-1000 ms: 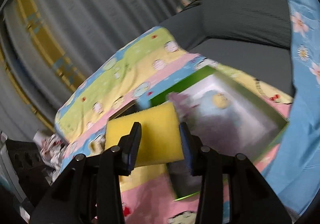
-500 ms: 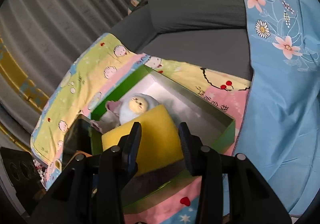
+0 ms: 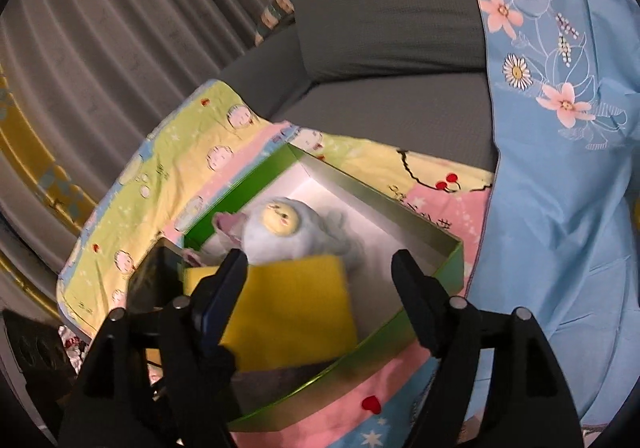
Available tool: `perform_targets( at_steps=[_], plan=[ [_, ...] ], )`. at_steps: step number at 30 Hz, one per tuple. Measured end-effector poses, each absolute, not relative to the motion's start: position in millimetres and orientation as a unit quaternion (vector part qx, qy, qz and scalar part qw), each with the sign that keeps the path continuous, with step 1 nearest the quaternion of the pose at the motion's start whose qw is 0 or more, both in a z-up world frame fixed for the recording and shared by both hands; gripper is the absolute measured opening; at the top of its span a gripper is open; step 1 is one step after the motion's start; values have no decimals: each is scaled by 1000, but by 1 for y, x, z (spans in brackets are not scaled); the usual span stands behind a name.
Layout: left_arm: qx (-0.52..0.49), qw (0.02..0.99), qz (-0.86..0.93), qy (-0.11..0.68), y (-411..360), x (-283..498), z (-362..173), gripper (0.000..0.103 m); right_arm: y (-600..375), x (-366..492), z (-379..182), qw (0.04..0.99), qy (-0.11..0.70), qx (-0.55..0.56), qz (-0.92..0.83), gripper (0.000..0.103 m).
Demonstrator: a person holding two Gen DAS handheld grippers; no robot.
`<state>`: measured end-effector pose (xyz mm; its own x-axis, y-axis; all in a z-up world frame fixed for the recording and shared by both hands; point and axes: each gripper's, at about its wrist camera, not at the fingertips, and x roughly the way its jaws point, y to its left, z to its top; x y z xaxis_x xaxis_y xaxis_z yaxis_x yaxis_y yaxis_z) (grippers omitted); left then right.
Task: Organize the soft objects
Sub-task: 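Move the right tool back to the cream fuzzy towel on the bed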
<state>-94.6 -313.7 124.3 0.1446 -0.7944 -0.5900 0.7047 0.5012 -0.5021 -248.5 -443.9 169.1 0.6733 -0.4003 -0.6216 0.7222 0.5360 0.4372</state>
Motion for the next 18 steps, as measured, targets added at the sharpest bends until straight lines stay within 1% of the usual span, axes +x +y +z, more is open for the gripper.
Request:
perform_targets(
  at_steps=[1,4,7,8,9,10,18],
  plan=[
    [-56,759,-490,424,-304,-93,127,78,-439,-249,173,851,224,343,-328,87],
    [-70,774,-468,420,-271,-88,133,79,-425,-246,183,863,217,325,-318,88],
    [-83,795,-440,409,-229,-84,138,79,-412,-241,188,871,215,316,-307,94],
    [-88,804,-426,406,-212,-83,139,81,-408,-239,189,874,215,314,-302,95],
    [-92,811,-414,403,-197,-82,139,87,-403,-236,190,877,217,311,-296,95],
    [-95,820,-399,400,-181,-81,140,89,-397,-232,190,880,221,306,-288,96],
    [-82,880,-269,384,-71,-78,127,90,-351,-196,189,897,258,274,-232,97]
  ],
)
